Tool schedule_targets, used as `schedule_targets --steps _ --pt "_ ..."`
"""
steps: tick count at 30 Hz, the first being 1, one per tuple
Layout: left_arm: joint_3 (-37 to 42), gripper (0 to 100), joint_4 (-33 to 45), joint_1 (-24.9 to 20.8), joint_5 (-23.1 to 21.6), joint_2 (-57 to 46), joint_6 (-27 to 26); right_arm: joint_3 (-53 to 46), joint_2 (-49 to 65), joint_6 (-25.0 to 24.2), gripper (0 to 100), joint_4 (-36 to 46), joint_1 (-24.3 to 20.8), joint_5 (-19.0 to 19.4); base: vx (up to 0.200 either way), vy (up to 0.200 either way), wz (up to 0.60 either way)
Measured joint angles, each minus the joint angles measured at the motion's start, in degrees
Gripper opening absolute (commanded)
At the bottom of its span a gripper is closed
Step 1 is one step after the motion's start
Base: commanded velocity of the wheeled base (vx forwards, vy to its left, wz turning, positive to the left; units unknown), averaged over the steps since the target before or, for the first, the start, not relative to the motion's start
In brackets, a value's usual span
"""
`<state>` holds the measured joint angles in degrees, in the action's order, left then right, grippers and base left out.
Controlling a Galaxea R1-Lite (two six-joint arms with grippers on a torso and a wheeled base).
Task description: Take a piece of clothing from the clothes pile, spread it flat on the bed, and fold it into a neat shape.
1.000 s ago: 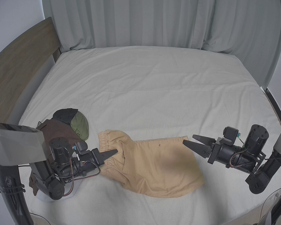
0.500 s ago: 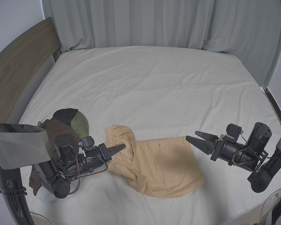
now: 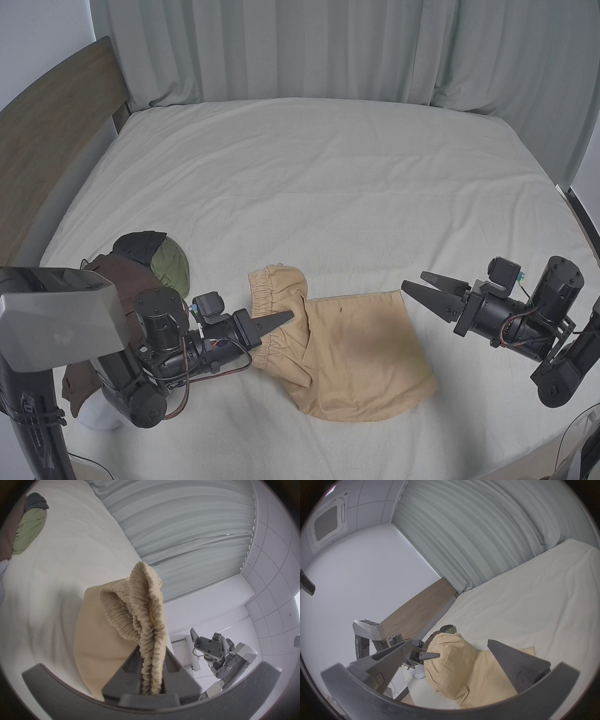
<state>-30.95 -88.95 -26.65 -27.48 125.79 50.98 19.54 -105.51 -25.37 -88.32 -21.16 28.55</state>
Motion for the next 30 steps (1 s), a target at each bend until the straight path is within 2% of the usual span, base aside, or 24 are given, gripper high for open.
schedule_targets --steps 12,19,30 --pt "-2.91 0 -0.05 -2.78 -0.13 3.23 0.20 0.93 0.11 -0.11 100 0.00 1.11 0.02 0.000 0.000 0.00" --pt "-6.23 0 -0.02 -4.57 -0.09 4.91 5.40 1.51 1.01 -0.57 100 0.07 1.60 -0.01 0.000 0.000 0.00" --pt "-10.17 0 -0.02 -6.58 0.44 8.05 5.53 3.02 2.56 -1.96 100 0.09 2.51 -0.04 0.000 0.000 0.00"
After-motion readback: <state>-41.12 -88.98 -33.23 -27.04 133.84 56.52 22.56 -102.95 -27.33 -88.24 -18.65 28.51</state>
